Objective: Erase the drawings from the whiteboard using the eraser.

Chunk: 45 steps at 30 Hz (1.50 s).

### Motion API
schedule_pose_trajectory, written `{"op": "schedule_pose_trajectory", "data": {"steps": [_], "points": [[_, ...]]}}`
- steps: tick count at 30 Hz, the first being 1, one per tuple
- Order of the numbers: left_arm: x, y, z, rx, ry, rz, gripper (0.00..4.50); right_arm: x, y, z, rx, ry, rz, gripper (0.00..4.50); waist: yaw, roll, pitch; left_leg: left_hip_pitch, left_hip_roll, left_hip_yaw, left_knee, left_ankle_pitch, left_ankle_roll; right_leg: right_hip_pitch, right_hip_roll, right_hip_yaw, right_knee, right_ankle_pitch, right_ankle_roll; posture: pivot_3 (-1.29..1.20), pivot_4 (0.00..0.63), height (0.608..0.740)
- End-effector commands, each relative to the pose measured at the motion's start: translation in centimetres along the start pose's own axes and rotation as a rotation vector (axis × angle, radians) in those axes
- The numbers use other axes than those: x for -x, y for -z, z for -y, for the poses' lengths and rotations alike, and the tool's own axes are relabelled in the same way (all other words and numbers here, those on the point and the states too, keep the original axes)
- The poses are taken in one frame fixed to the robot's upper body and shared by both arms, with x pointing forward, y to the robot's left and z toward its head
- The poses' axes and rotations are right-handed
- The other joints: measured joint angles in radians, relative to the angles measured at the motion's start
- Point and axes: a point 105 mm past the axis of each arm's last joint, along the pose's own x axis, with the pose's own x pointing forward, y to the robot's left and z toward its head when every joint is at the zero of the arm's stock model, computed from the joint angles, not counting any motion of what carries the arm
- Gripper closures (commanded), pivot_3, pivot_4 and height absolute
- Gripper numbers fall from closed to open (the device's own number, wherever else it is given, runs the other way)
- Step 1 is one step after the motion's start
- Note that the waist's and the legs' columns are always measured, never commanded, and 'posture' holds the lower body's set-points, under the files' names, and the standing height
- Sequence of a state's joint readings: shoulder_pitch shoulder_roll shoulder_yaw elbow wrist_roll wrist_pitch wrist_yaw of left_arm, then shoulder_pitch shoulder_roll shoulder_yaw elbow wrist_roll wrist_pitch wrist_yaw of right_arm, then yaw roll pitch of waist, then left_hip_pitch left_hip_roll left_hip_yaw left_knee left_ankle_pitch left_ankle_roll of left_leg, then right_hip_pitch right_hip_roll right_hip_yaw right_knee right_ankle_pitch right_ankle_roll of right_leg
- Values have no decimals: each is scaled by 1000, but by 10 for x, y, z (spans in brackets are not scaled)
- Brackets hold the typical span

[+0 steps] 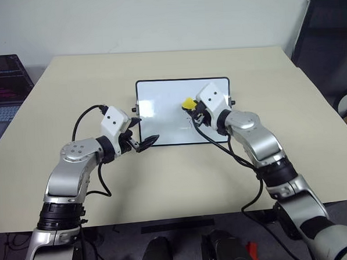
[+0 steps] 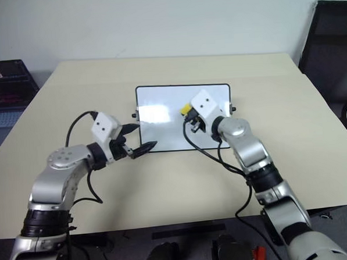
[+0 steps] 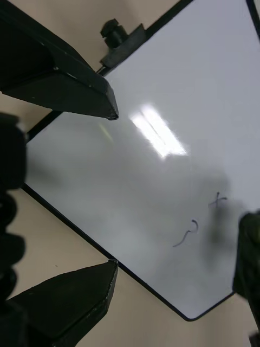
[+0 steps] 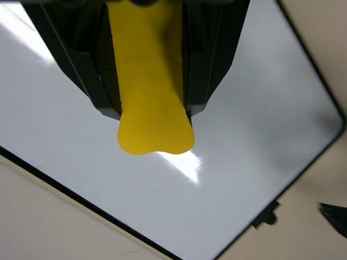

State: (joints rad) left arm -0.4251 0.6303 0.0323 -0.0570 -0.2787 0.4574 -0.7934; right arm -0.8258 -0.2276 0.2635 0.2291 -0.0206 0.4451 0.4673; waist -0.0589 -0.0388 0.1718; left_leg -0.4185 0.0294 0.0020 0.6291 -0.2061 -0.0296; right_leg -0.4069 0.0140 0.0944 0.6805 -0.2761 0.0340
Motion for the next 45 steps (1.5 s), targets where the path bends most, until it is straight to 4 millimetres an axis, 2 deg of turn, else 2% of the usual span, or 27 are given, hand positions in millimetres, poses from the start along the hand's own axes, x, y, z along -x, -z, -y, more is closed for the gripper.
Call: {"op": "schedule_pose_trajectory", "data": {"steps": [1, 5, 8, 11, 16, 20, 22, 27, 33, 36, 42, 45], "points": [[1, -13, 5, -35, 5, 34, 0, -14, -11, 10, 107, 44, 15, 3374, 0, 0, 0, 0, 0, 0, 0, 0, 0, 0, 0, 0, 0, 0, 0, 0, 150, 740], [0, -13, 10, -34, 9, 33, 0, -23, 1, 19, 160, 68, -40, 3375, 0, 0, 0, -1, 0, 0, 0, 0, 0, -1, 0, 0, 0, 0, 0, 0, 150, 740], [0, -14, 12, -33, 8, 32, 0, -20, 24, 12, 212, -10, -114, 3375, 0, 0, 0, 0, 0, -1, 0, 0, 0, 0, 0, 0, 0, 0, 0, 0, 150, 740], [1, -15, 14, -31, 9, 30, 0, -14, 36, 2, 258, -90, -150, 3375, 1, 0, 0, 1, 0, -1, 0, 0, 0, 2, 0, -1, 1, 0, 0, 0, 150, 740], [0, -15, 16, -25, 13, 29, 0, -13, 34, 3, 296, -85, -144, 3377, 0, 0, 0, 3, 0, -1, 1, 0, 0, 2, 0, 0, 1, 0, 0, 0, 150, 740], [-1, -15, 16, -21, 17, 31, 0, -16, 21, 29, 316, 67, -114, 3377, 0, 0, 0, 3, 0, -1, 2, 1, 0, 2, 0, 1, 2, 0, 0, 0, 150, 740], [-1, -14, 16, -20, 18, 31, 0, -16, 19, 35, 320, 93, -110, 3377, 0, 0, 0, 3, 0, -1, 2, 1, 0, 2, 0, 1, 2, 0, 0, 0, 150, 740], [-2, -12, 17, -16, 23, 33, 0, -18, 25, 20, 310, 6, -133, 3377, 1, 0, 0, 3, 0, -1, 2, 1, 1, 2, 0, 1, 2, 1, 0, 0, 150, 740], [-3, -11, 19, -15, 29, 36, 0, -10, 42, 3, 325, -126, -196, 3377, 1, 0, 0, 3, 0, -1, 2, 1, 1, 2, 0, 1, 2, 0, 0, 0, 150, 740], [-3, -11, 18, -15, 29, 35, 0, -11, 35, 4, 319, -110, -174, 3377, 1, 0, 0, 3, 0, -1, 2, 1, 1, 2, 0, 1, 2, 0, 1, 0, 150, 740], [-3, -12, 20, -17, 36, 36, 0, -24, 3, 16, 324, 4, -70, 3377, -7, 0, 0, 3, 1, -1, 2, 1, 1, 2, 0, 1, 2, 1, 0, 0, 150, 740], [-4, -12, 21, -18, 38, 37, 0, -28, -1, 18, 327, 16, -60, 3377, -7, 0, 0, 3, 0, -1, 2, 1, 1, 2, 0, 1, 2, 1, 0, 0, 150, 740]]}}
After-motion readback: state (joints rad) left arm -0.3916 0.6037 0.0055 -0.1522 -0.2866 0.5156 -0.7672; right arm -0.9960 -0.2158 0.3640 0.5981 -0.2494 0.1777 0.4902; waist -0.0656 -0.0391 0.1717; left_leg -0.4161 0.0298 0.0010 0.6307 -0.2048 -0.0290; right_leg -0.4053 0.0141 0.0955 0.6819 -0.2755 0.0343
